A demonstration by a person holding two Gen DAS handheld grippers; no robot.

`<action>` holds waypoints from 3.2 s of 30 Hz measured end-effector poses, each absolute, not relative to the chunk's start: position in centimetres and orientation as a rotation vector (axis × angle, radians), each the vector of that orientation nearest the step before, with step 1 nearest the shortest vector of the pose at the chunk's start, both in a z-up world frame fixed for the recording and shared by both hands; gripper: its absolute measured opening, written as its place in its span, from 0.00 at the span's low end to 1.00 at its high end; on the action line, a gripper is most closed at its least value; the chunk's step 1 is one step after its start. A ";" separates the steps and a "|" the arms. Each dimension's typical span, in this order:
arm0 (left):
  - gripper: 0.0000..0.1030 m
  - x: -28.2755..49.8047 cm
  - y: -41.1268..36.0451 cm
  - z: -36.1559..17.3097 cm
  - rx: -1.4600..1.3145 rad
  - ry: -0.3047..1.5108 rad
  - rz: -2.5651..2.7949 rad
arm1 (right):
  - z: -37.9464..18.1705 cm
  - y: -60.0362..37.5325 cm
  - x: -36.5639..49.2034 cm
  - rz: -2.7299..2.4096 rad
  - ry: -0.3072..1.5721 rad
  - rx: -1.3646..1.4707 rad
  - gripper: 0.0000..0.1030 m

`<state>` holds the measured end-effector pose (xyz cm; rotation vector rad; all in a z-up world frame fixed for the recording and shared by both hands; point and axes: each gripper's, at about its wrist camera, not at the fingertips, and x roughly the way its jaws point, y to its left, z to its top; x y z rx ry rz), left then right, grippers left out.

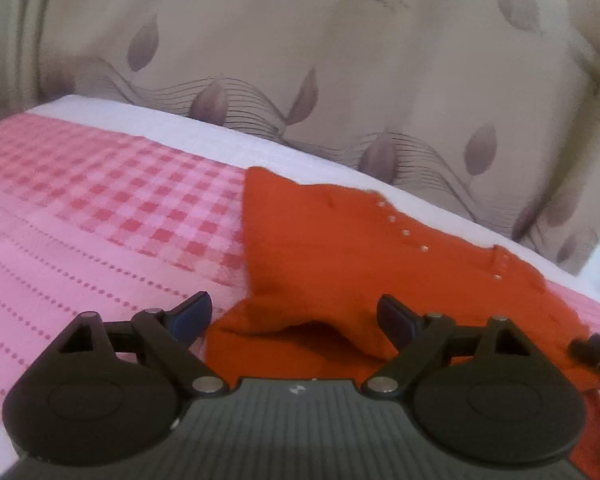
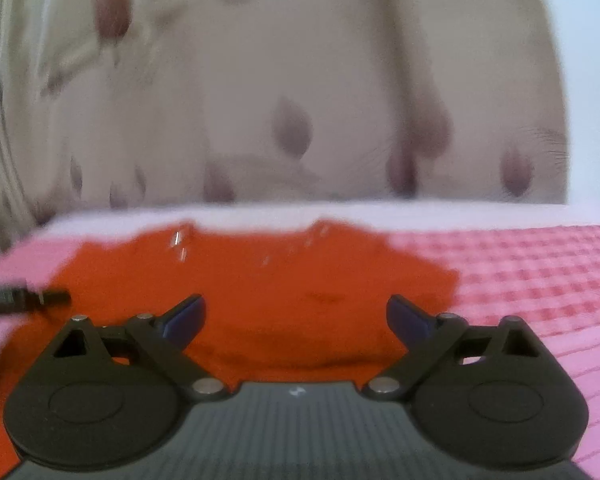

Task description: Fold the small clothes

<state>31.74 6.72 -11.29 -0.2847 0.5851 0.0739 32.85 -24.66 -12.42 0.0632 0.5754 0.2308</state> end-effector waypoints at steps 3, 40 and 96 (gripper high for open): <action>0.85 31.2 6.7 -11.2 -0.284 0.578 0.193 | -12.7 -22.3 33.7 0.271 0.639 -0.038 0.95; 0.96 5.7 6.9 -10.4 -0.112 0.519 -0.329 | -12.8 -28.9 -1.0 0.285 0.540 0.348 0.97; 0.11 4.3 11.8 -11.1 -0.524 0.692 -0.502 | -13.9 -31.3 1.7 0.504 0.600 0.897 0.15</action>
